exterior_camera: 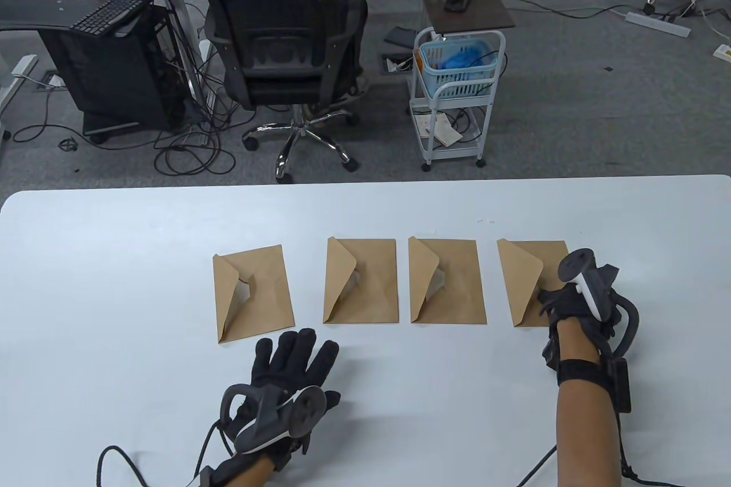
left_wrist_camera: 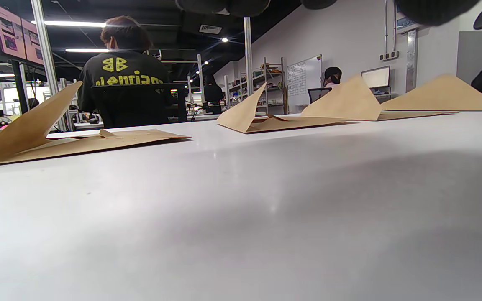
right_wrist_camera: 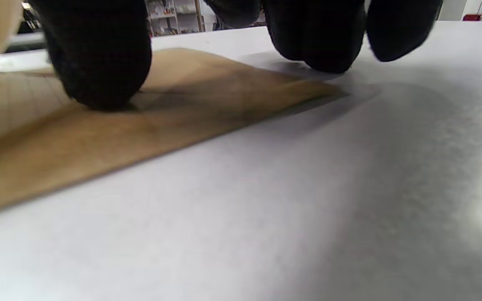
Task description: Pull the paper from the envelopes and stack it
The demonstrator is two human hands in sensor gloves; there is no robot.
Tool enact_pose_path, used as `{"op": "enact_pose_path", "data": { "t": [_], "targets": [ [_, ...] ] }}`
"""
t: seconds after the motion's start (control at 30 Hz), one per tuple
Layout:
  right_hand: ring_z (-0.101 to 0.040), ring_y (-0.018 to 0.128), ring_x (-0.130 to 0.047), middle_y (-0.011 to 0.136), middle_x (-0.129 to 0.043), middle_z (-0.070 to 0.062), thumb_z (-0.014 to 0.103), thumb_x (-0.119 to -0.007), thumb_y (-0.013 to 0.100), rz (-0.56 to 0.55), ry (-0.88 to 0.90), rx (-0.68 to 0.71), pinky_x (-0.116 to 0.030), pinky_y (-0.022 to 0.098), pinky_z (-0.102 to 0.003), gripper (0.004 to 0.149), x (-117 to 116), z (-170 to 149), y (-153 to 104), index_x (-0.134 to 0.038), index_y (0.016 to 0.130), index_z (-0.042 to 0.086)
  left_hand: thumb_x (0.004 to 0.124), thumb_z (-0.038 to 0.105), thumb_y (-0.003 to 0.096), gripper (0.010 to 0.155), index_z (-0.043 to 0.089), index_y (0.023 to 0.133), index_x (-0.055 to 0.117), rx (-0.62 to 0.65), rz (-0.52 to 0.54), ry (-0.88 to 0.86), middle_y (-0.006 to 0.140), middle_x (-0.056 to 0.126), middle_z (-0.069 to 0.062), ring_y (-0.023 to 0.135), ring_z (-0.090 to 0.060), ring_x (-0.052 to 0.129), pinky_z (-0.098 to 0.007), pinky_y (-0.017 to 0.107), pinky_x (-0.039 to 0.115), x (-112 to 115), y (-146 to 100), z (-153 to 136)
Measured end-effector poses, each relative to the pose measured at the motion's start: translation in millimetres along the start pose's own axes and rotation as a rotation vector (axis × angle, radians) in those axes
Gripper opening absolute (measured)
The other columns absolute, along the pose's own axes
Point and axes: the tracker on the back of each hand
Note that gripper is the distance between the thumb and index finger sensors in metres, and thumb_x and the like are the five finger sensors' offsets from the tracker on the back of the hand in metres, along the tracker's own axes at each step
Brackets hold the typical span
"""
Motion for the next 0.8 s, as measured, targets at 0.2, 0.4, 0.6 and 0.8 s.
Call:
{"op": "enact_pose_path", "data": {
  "t": [0.2, 0.4, 0.6, 0.8],
  "targets": [
    [-0.044, 0.078, -0.086, 0.095, -0.074, -0.027, 0.043, -0.094, 0.037, 0.009, 0.014, -0.049, -0.065, 0.064, -0.063, 0.091, 7.3, 5.1, 3.3, -0.052, 0.107, 0.002, 0.067, 0.06, 0.0483, 0.076, 0.04, 0.113, 0.033, 0.002, 0.0, 0.006, 0.122, 0.029, -0.01, 0.115, -0.041, 0.033, -0.066, 0.079, 0.018, -0.2, 0.1, 0.8],
    [-0.038, 0.07, -0.088, 0.088, -0.078, -0.023, 0.04, -0.094, 0.038, 0.052, 0.091, -0.039, -0.063, 0.065, -0.063, 0.086, 4.6, -0.2, 6.7, -0.056, 0.105, 0.0, 0.068, 0.06, 0.0483, 0.076, 0.04, 0.113, 0.034, 0.011, -0.009, 0.017, 0.122, 0.029, -0.01, 0.115, -0.041, 0.033, -0.066, 0.079, 0.018, 1.5, 1.4, 3.1],
    [-0.032, 0.059, -0.091, 0.077, -0.084, -0.014, 0.034, -0.094, 0.04, 0.071, 0.169, -0.015, -0.059, 0.066, -0.065, 0.078, 1.3, -2.0, 6.7, -0.062, 0.102, -0.001, 0.068, 0.06, 0.0483, 0.076, 0.04, 0.113, 0.034, 0.016, -0.001, 0.017, 0.122, 0.029, -0.01, 0.115, -0.041, 0.033, -0.066, 0.079, 0.018, 1.2, 1.4, 4.3],
    [-0.03, 0.057, -0.085, 0.071, -0.08, -0.005, 0.037, -0.098, 0.038, -0.021, 0.148, -0.038, -0.055, 0.066, -0.066, 0.059, 3.1, -1.5, 2.2, -0.077, 0.089, 0.018, 0.068, 0.06, 0.0484, 0.075, 0.04, 0.113, 0.033, 0.017, 0.0, 0.016, 0.122, 0.029, -0.01, 0.115, -0.041, 0.033, -0.066, 0.079, 0.018, 1.1, 1.3, 4.8]
  ]
}}
Point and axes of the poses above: the tracker on the back of each hand, its own z axis roughly to the thumb side, its own y axis roughly from the wrist to the fingertips, x = y × z
